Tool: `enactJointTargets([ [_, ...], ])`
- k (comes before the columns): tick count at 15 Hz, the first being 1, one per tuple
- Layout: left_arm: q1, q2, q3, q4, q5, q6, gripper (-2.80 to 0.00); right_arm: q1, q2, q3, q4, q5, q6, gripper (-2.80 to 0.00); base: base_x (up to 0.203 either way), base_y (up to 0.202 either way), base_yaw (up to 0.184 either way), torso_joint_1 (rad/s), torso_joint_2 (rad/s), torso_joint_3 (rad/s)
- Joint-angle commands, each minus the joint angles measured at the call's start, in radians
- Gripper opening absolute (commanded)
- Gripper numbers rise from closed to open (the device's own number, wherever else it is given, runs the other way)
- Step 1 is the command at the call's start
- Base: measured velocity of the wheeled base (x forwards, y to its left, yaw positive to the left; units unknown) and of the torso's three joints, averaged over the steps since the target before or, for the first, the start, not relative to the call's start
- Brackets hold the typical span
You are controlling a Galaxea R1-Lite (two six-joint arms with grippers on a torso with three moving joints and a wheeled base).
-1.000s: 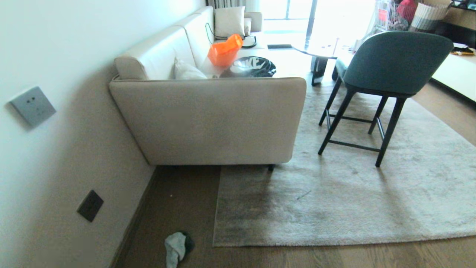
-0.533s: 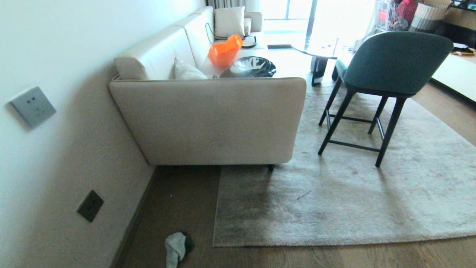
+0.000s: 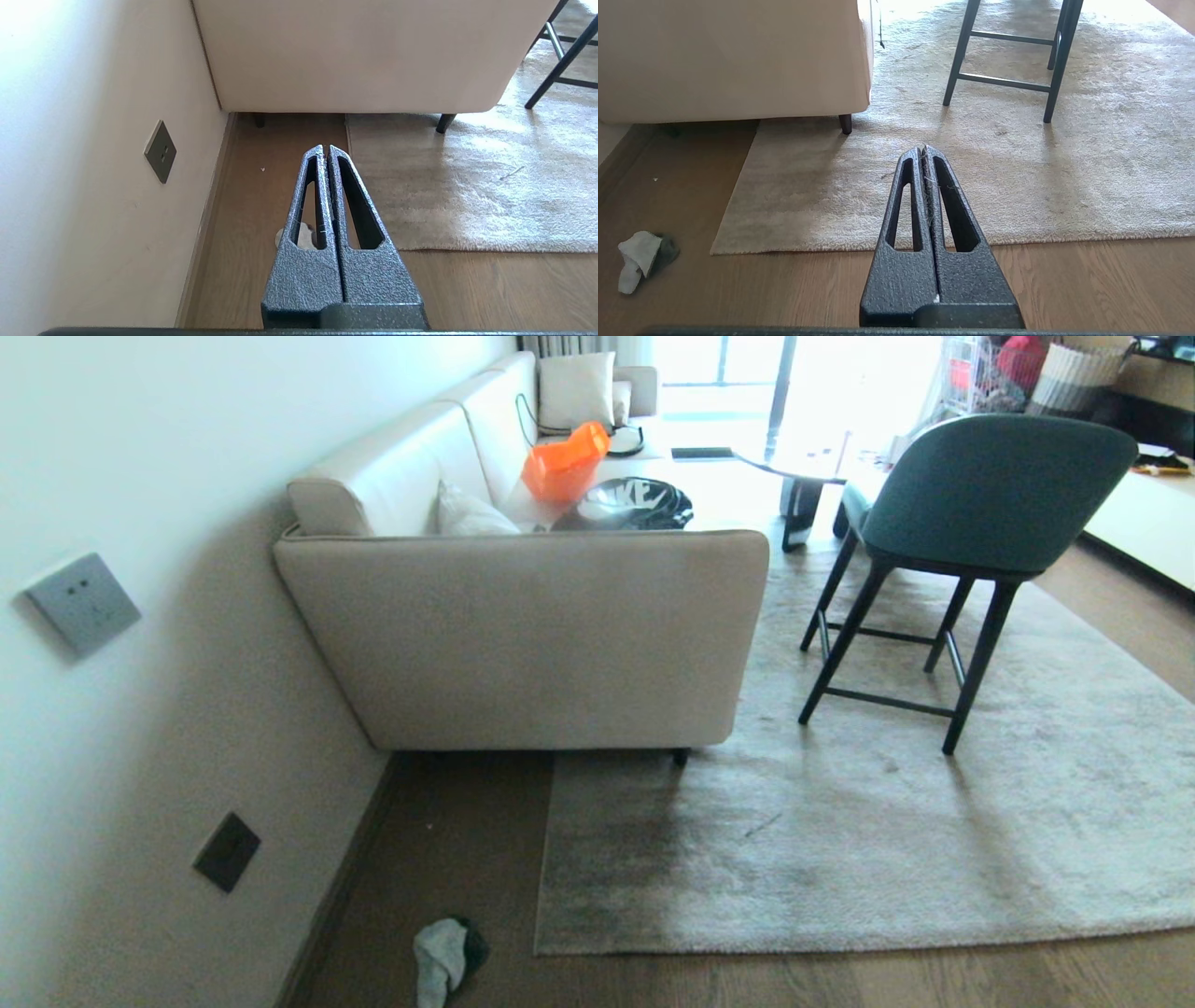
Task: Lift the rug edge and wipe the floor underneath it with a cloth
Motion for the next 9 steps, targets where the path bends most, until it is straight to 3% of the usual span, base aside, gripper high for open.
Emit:
enactJointTargets([
  [1,0.000,0.000,0.000,0.000,0.000,-0.001,-2.80,0.000,0.001,0.000,0.001,0.000,0.001,-2.80,0.000,0.000,0.000,0.000,0.00,0.000],
  [4,0.000,0.000,0.000,0.000,0.000,-0.001,-2.80,0.000,0.001,0.000,-0.001,0.000,-0.001,-2.80,0.000,0.000,0.000,-0.001,-0.02,-0.020],
  [9,0.000,0.000,0.000,0.000,0.000,-0.001,-2.80,0.000,0.001,0.000,-0.001,0.000,0.001,-2.80,0.000,0.000,0.000,-0.023,-0.32,-0.356],
])
